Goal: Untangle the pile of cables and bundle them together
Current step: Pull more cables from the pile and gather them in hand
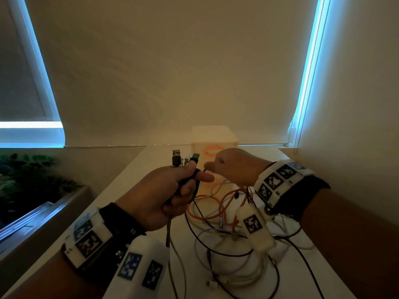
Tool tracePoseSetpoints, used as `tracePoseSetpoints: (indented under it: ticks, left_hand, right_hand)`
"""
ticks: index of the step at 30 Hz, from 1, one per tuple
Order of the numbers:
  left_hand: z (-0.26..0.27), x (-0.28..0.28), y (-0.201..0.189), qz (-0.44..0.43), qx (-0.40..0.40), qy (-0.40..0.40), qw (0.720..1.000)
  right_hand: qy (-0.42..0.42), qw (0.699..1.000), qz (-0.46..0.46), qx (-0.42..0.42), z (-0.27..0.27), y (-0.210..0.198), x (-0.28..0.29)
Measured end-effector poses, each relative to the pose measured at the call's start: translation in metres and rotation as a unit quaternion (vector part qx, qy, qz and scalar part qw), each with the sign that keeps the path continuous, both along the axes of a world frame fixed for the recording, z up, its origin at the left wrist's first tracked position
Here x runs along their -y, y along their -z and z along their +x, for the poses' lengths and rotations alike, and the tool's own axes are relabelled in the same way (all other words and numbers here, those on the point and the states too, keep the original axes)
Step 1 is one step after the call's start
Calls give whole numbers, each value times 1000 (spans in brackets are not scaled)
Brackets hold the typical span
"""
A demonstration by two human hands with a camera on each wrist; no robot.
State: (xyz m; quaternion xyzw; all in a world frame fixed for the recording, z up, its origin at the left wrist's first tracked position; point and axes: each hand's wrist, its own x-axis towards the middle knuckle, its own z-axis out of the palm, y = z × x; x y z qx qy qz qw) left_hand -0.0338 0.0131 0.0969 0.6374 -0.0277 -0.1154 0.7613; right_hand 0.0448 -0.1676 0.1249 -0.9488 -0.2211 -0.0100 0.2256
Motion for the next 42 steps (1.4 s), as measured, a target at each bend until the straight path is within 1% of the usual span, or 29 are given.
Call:
tracePoseSetpoints:
  ticks: [2, 4, 5, 10, 12, 14, 16, 18, 20, 24, 27, 29, 32, 33, 36, 38, 40, 42]
  left_hand:
    - [3, 0, 5, 13, -10, -19, 1000]
    - [7, 1, 8, 8, -14, -45, 999]
    - [9, 1, 9, 0, -14, -58, 998]
    - [19, 2, 9, -68, -7, -125, 990]
    - [21, 3, 9, -93, -4, -162, 982]
    - [23, 5, 7, -137, -3, -186, 973]
    - [24, 7, 2, -194, -10, -170, 966]
    - [22, 9, -2, -235, -17, -136, 962]
    - [19, 6, -1, -254, -16, -110, 961]
    - [12, -6, 6, -253, -12, -86, 964]
    - [7, -12, 9, -239, -16, -76, 968]
    - [4, -14, 8, -238, -9, -67, 969]
    - [-1, -18, -1, -243, 10, -46, 969]
    - [-3, -20, -4, -250, 20, -37, 967]
    - [-10, -29, -14, -268, 47, 0, 962]
    - [-13, -30, -15, -269, 52, 15, 962]
    - [-13, -25, -12, -245, 41, 7, 969]
    - [-12, -15, -4, -199, 15, -1, 980]
  right_hand:
    - [-5, 996, 72, -51, -1, -9, -2]
    - [-28, 977, 171, -127, -5, -16, -6]
    - [-41, 965, 207, -158, -7, -18, -7]
    - [-110, 933, 265, -216, -19, -18, -7]
    - [-138, 933, 257, -212, -24, -16, -8]
    - [-157, 950, 211, -170, -30, -9, -13]
    - [-163, 971, 149, -93, -34, 8, -18]
    - [-170, 980, 104, -13, -31, 31, -17]
    - [-158, 982, 99, 6, -23, 56, -5]
    - [-92, 991, 96, -24, -5, 103, 26]
    - [-46, 990, 126, -45, -1, 118, 33]
    - [-55, 986, 148, -54, 0, 117, 28]
    - [-83, 987, 130, -50, 1, 110, 18]
    - [-87, 986, 129, -60, 3, 108, 16]
    - [-76, 976, 153, -135, 8, 104, 16]
    - [-48, 973, 155, -167, 11, 94, 13]
    - [-1, 970, 152, -189, 13, 78, 3]
    - [46, 951, 186, -244, 12, 58, -10]
